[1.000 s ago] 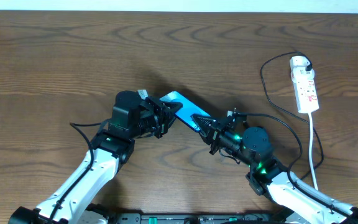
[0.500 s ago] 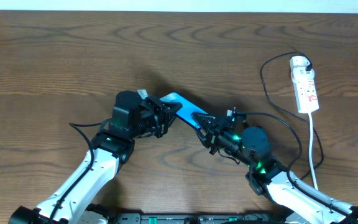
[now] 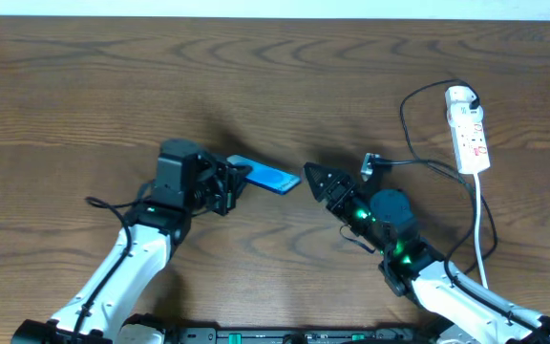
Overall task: Plug charger to phone and switch on socket
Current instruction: 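Release the phone from the right gripper and move it toward the black cable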
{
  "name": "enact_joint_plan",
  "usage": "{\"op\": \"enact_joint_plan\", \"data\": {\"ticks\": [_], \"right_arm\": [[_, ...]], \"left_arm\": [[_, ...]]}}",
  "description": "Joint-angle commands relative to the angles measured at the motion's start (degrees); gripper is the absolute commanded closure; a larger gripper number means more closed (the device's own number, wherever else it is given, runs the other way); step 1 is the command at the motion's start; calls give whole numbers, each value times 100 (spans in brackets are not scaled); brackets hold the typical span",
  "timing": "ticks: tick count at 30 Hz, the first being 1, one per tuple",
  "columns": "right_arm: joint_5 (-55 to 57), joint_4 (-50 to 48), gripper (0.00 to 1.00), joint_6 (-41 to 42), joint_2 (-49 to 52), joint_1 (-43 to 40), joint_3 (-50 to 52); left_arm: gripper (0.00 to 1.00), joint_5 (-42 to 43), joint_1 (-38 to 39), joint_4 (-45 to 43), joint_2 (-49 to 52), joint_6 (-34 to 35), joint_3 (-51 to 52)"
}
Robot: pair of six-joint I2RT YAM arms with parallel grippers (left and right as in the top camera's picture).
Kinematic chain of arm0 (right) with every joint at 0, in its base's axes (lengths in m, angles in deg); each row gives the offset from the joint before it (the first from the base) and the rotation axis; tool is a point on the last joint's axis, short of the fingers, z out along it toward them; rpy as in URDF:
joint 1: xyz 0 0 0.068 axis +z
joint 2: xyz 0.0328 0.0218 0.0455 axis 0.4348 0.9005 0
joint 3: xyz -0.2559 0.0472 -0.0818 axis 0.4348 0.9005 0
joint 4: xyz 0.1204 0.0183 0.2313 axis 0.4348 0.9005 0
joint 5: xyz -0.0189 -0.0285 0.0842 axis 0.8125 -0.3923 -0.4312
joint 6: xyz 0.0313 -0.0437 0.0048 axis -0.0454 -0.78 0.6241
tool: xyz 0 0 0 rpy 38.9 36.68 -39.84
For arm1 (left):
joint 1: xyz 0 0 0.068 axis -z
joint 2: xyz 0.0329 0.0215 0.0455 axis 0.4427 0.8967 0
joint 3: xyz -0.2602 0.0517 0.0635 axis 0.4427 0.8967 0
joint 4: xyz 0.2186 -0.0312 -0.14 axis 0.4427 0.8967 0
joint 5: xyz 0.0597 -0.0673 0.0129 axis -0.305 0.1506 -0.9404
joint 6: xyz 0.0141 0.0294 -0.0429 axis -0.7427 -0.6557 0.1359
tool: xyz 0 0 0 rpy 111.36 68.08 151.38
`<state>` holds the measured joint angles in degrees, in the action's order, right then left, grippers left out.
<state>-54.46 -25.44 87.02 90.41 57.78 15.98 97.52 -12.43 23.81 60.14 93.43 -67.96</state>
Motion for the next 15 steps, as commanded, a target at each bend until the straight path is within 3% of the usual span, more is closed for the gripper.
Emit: {"op": "enact_joint_plan", "data": {"ticks": [1, 4, 8, 12, 15], "right_arm": [[197, 9, 14, -1606, 2, -254, -83], [181, 17, 1, -2118, -15, -439, -83], [168, 249, 1, -2461, -168, -695, -122], [177, 1777, 1, -2970, -527, -986, -629], [520, 3659, 1, -4026, -719, -1058, -1460]], "left_arm": [[93, 50, -221, -138, 264, -111, -164], [92, 396, -214, -743, 669, -15, -286], [93, 1134, -214, -1626, 1390, 129, -560], [93, 2017, -214, -1740, 2092, 114, -938], [92, 2400, -173, -1878, 2369, 74, -1019]]}}
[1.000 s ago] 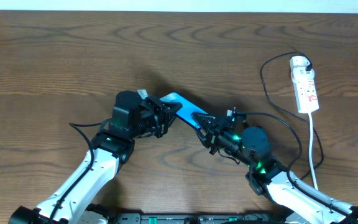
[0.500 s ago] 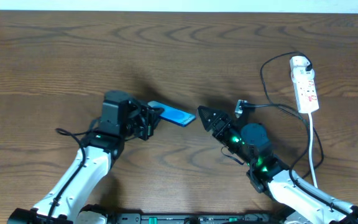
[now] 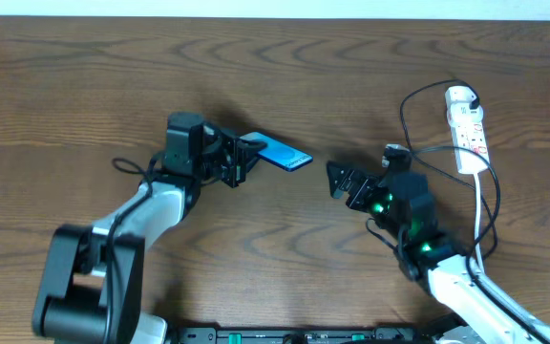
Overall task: Plug charger to phone and switch on socket
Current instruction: 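Release the phone from the right gripper and move it toward the black cable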
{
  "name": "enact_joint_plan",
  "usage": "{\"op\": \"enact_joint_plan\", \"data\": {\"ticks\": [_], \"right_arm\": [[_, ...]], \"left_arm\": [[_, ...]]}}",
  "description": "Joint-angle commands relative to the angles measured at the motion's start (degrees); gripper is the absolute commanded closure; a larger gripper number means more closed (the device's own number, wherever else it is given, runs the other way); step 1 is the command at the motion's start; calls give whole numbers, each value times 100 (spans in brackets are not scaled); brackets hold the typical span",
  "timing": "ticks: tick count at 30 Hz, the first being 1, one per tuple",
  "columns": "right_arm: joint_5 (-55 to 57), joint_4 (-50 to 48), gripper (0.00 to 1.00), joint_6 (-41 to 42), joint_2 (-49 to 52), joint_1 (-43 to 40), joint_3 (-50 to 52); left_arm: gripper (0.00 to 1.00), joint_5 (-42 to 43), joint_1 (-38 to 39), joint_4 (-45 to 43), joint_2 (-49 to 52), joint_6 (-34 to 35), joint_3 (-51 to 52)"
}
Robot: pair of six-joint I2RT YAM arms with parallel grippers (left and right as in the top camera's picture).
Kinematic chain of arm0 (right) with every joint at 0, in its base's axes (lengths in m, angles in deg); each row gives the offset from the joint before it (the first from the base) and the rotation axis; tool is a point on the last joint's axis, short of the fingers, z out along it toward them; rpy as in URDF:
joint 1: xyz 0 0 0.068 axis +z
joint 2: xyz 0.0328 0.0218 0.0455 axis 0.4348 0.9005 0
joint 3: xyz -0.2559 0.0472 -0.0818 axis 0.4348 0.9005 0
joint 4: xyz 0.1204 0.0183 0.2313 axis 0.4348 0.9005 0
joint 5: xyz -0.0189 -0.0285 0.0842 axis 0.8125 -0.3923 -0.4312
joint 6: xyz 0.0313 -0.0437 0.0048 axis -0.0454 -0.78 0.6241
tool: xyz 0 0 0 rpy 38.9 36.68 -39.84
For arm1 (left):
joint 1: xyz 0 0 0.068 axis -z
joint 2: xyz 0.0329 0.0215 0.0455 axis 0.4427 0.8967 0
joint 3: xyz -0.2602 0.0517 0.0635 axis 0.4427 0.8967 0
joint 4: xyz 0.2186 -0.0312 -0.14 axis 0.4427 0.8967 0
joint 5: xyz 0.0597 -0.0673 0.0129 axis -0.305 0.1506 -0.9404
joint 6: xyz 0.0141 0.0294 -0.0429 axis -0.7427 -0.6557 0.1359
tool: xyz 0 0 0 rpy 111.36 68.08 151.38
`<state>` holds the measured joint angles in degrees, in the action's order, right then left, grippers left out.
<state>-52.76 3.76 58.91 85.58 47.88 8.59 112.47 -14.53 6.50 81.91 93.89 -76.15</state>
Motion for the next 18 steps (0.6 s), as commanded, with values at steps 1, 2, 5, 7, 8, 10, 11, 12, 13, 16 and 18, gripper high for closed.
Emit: {"op": "enact_joint_plan", "data": {"ticks": [1, 2, 5, 7, 8, 10, 11, 12, 13, 16, 18], "right_arm": [[588, 1362, 1, -1574, -240, -66, -1034], [817, 1908, 1, -1910, -234, -66, -1314], [1377, 3108, 1, -2924, -175, -66, -1926], [1191, 3244, 5, -3300, -170, -61, -1939], [1104, 3281, 12, -3303, -107, -59, -1897], [1110, 3501, 32, -3541, 127, -59, -1827], [1108, 3593, 35, -3578, 319, -57, -1810], [1108, 3624, 36, -3578, 404, -57, -1810], [1145, 3759, 36, -3587, 669, -52, -1810], [1602, 4107, 36, -3604, 1161, -52, -1810], [1580, 4207, 35, -3600, 1515, -46, -1810]], "left_arm": [[92, 999, 63, -232, 240, 26, -199], [92, 1038, 85, -264, 258, -13, -199], [93, 1196, 144, -267, 254, -374, -199], [93, 1388, 157, -267, 254, -584, -199], [93, 1528, 157, -267, 254, -658, -199], [93, 1786, 153, -267, 254, -706, -199], [93, 1860, 149, -267, 254, -706, -199], [93, 1910, 142, -267, 254, -710, -199], [92, 1963, 116, -267, 254, -723, -199], [93, 2048, -2, -267, 254, -723, -199], [93, 2129, -116, -264, 254, -726, -199]]}}
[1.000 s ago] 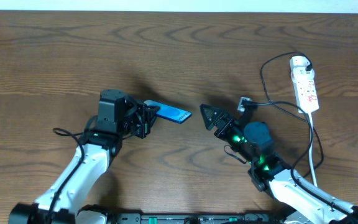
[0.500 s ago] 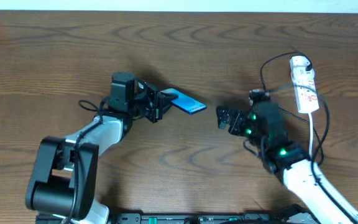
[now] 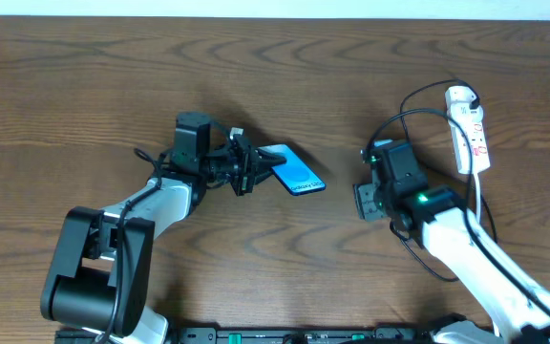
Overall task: Plug charger to phone and switch on socket
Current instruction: 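Release the phone from the right gripper and move it toward the black cable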
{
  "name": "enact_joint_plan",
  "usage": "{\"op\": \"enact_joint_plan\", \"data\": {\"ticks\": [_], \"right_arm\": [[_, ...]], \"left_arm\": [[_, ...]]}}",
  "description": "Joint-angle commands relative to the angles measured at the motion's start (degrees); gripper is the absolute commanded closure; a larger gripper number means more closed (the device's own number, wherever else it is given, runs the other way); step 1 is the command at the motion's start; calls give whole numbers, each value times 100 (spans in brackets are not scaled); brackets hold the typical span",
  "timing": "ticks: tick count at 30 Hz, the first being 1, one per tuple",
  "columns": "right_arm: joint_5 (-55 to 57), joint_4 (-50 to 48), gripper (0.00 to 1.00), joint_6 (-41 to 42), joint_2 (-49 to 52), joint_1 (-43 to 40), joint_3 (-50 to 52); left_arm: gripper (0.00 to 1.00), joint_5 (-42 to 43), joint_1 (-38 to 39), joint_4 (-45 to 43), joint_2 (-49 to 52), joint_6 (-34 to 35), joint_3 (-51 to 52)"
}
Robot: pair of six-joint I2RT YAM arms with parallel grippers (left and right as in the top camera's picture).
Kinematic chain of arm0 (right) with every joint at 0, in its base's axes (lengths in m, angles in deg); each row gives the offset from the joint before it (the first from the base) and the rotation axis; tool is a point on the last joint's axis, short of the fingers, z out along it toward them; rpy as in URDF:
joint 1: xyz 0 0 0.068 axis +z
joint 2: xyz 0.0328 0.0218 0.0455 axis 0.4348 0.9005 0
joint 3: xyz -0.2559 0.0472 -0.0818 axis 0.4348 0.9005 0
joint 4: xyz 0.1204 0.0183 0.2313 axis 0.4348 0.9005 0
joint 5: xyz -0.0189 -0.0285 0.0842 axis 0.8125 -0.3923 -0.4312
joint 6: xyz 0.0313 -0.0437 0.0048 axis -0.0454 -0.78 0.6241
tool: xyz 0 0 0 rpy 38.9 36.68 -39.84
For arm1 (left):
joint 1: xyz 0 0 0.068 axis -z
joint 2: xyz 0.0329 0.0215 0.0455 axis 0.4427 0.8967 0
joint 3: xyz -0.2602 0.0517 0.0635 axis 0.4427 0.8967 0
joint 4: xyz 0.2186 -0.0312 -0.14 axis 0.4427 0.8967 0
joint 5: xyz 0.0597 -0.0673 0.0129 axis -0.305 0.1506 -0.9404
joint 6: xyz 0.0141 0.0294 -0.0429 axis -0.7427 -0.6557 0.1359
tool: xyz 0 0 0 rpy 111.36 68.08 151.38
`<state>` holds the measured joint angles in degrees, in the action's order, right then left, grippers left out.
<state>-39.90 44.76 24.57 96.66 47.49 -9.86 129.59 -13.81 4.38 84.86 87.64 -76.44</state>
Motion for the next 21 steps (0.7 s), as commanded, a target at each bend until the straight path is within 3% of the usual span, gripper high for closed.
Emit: {"op": "enact_joint_plan", "data": {"ticks": [1, 5, 15, 17, 20, 21], "right_arm": [[186, 116, 35, -166, 505, 4, 35], [2, 339, 32, -166, 962, 120, 35], [883, 195, 39, -168, 1770, 120, 37], [874, 168, 48, -166, 1996, 120, 37], [855, 173, 69, -164, 2284, 120, 37], [826, 181, 71, -166, 2328, 122, 37]], "left_arm": [[92, 442, -225, -52, -42, -111, -168], [92, 546, -393, -52, -42, -214, -168], [93, 546, -428, -50, -42, -337, -168], [92, 544, -428, -48, -42, -337, -160], [93, 544, -428, -48, -42, -339, -160], [93, 544, -428, -48, -42, -339, -160]]}}
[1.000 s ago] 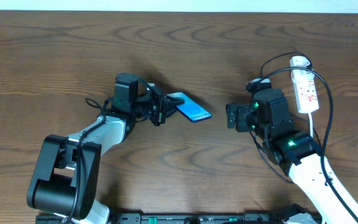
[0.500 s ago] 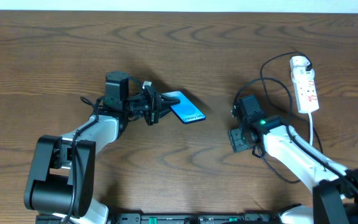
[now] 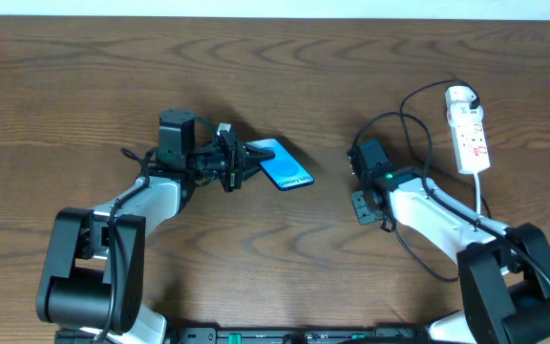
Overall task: Plug charger to phone and switch on socket
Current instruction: 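Release the phone from the right gripper and move it toward the black cable, then grasp the black USB-C cable plug with the right gripper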
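A blue phone [image 3: 285, 165] lies tilted near the table's middle in the overhead view. My left gripper [image 3: 244, 158] points right, its fingers closed on the phone's left end. The white socket strip [image 3: 470, 134] lies at the far right with a white plug at its top end. Its black charger cable [image 3: 404, 115] loops left to my right arm's wrist, where its end is hidden. My right gripper [image 3: 364, 204] sits right of the phone and apart from it. Whether its fingers hold the cable's plug does not show.
A second black lead [image 3: 480, 215] runs from the strip's lower end down toward the front edge, beside the right arm. The brown wooden table [image 3: 275, 67] stretches bare toward the back. Both arm bases stand at the front edge.
The left gripper and phone have shifted slightly left and back. The right gripper has drawn a little further right and turned, the cable loop following its wrist.
First the left gripper held the phone's left end while the right gripper pointed at its right end, close by. Then the phone sat further right and back, and the right gripper stood further away. Now the right gripper is apart from the phone, which the left still holds.
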{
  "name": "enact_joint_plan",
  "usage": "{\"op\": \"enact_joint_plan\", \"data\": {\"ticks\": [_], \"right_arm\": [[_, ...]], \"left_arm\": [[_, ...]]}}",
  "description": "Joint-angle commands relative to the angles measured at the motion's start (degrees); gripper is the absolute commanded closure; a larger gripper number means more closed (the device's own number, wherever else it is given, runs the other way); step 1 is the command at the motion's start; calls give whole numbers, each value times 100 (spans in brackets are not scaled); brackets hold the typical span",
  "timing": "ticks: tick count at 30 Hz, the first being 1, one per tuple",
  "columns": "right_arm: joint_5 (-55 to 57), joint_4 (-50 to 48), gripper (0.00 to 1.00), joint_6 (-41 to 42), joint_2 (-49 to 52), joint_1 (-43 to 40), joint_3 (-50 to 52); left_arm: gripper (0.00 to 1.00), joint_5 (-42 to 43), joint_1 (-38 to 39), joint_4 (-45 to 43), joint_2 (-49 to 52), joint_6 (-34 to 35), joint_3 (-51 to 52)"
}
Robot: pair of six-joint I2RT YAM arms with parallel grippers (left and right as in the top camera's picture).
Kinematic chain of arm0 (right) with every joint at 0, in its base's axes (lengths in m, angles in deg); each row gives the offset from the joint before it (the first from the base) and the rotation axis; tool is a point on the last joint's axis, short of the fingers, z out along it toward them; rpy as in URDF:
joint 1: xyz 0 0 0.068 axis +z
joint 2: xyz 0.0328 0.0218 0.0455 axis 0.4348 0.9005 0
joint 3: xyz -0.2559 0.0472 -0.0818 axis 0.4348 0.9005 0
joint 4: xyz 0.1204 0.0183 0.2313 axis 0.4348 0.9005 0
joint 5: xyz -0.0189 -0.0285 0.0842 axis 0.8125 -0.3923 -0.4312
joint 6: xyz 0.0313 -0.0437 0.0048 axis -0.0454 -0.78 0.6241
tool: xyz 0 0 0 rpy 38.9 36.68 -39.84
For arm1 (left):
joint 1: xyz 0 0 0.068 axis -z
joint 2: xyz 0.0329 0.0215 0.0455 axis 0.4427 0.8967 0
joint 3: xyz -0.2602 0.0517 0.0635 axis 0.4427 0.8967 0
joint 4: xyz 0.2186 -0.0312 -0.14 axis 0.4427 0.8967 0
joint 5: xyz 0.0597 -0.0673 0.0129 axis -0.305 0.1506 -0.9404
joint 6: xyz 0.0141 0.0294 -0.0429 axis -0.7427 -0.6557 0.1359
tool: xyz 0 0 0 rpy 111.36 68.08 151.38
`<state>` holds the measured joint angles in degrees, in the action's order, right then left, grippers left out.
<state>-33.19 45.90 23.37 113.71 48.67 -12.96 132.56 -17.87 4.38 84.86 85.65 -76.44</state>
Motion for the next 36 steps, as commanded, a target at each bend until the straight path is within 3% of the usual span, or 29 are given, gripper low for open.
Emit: {"op": "enact_joint_plan", "data": {"ticks": [1, 3, 4, 6, 11, 16, 23, 29, 36], "right_arm": [[140, 83, 74, -44, 671, 4, 348], [140, 118, 71, -42, 669, 4, 348], [140, 138, 63, -42, 669, 4, 348], [140, 157, 61, -42, 669, 4, 348], [138, 304, 86, -39, 669, 9, 348], [-275, 435, 99, -24, 669, 9, 348], [-1711, 452, 99, -22, 667, 9, 275], [-3801, 225, 99, -70, 538, 2, -409], [-4341, 581, 99, -546, -734, -2, -1027]], "left_arm": [[93, 247, -22, -48, -42, -140, -160], [93, 247, -22, -48, -42, -140, -160], [93, 247, -22, -48, -42, -138, -160], [92, 247, -22, -48, -42, -138, -160], [92, 245, -22, -48, -42, -138, -160], [93, 247, -22, -48, -42, -138, -160], [93, 177, -20, -48, -42, -138, -160], [93, 188, -20, -50, -42, -308, -160], [93, 466, -22, -52, -42, -699, -160]]}}
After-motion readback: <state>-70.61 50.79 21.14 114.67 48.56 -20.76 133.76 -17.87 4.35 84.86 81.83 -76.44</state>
